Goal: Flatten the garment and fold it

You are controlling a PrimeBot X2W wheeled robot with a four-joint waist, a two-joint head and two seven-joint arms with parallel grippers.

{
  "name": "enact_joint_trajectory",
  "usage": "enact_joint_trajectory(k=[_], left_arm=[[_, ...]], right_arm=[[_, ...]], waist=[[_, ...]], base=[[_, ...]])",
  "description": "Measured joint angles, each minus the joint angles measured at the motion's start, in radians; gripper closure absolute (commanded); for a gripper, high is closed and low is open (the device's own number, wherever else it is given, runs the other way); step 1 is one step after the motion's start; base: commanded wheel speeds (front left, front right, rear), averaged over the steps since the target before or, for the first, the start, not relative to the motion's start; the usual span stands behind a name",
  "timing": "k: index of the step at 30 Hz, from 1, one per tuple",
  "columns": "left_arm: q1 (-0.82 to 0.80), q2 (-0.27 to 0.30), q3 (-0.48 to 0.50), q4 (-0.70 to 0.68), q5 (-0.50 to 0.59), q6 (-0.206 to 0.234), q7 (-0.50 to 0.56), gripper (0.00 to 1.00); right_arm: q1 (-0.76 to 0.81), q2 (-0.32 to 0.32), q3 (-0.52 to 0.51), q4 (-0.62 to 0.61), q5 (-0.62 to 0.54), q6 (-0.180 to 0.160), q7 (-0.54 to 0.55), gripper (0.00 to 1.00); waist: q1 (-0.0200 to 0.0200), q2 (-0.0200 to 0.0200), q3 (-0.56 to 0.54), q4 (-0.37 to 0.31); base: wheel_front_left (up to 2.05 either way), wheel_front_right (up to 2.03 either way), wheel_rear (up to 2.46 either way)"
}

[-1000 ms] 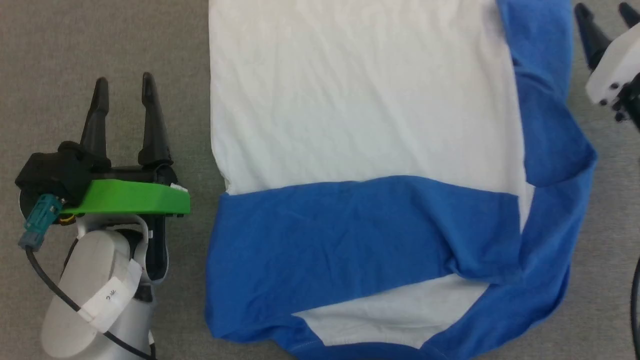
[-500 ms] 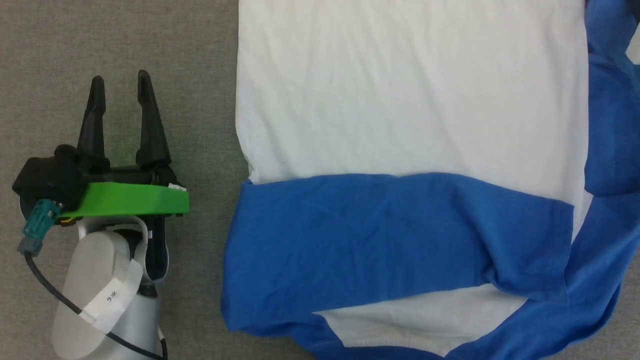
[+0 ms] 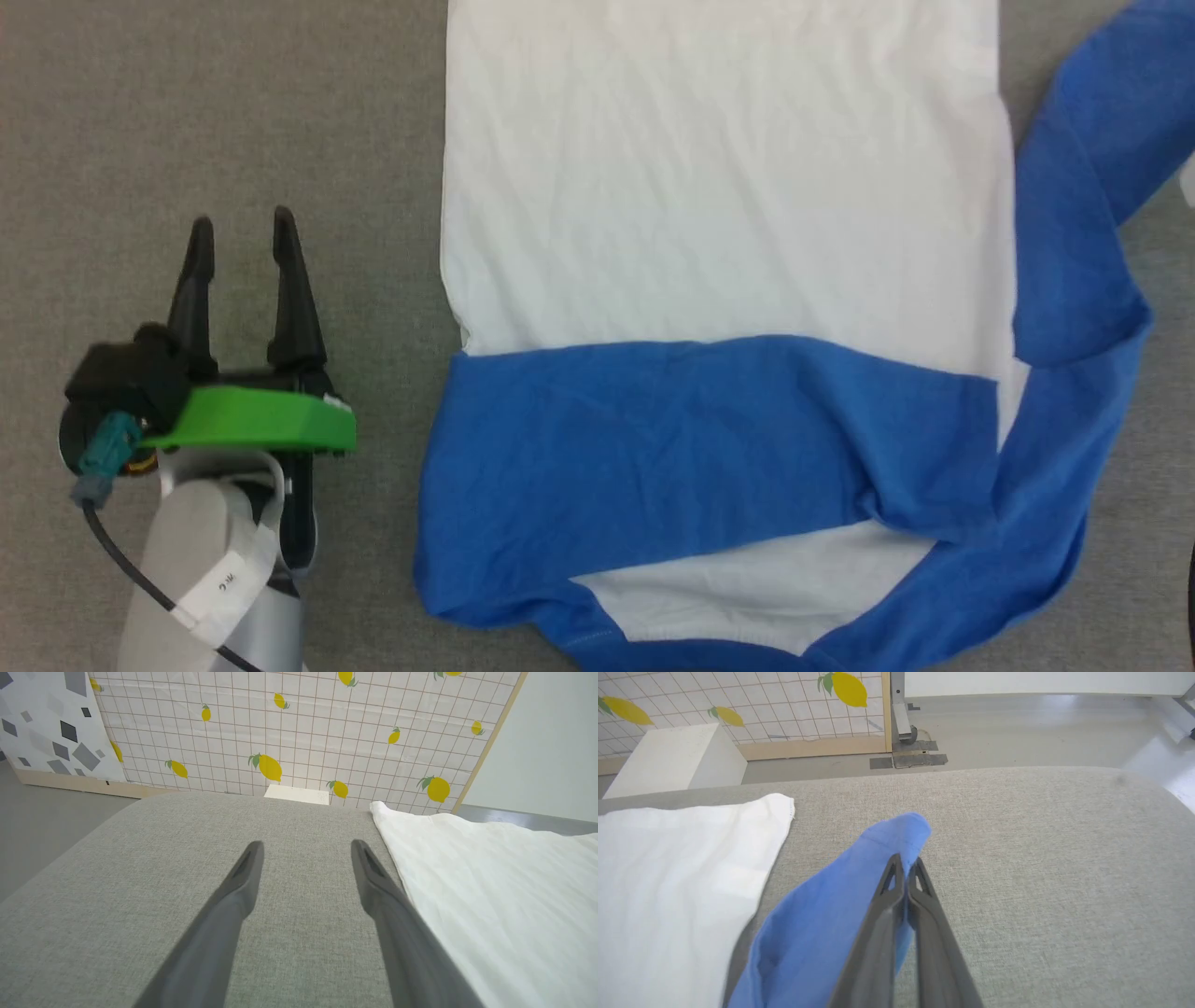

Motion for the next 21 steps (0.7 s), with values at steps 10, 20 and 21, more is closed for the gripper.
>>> enact_joint_trajectory(k=[10,20,21], left_arm=[[0.081,-0.012,0.028,0.036,0.02,-0.008,0.0,0.0],[0.117,-0.016,0.037,0.042,0.025,-0.018,0.0,0.0],[0.122,-0.017,0.037,0.041,0.026,-0.018,0.0,0.0]], right_arm=[[0.244,-0.043,-0.085,-0.185,0.03,0.0,-0.052,1.0],[0.467,-0.037,-0.078,-0.656,0.067,0.0,0.106,1.0],[0.492,-0.028,-0.06,-0.72,0.066,0.0,0.134,1.0]], waist=[[-0.0002,0.0,-0.156,-0.043],[-0.0002,0.0,-0.259,-0.081],[-0.0002,0.0,-0.265,-0.082]], base=[[0.0,0.0,0.0],[0.0,0.0,0.0],[0.0,0.0,0.0]])
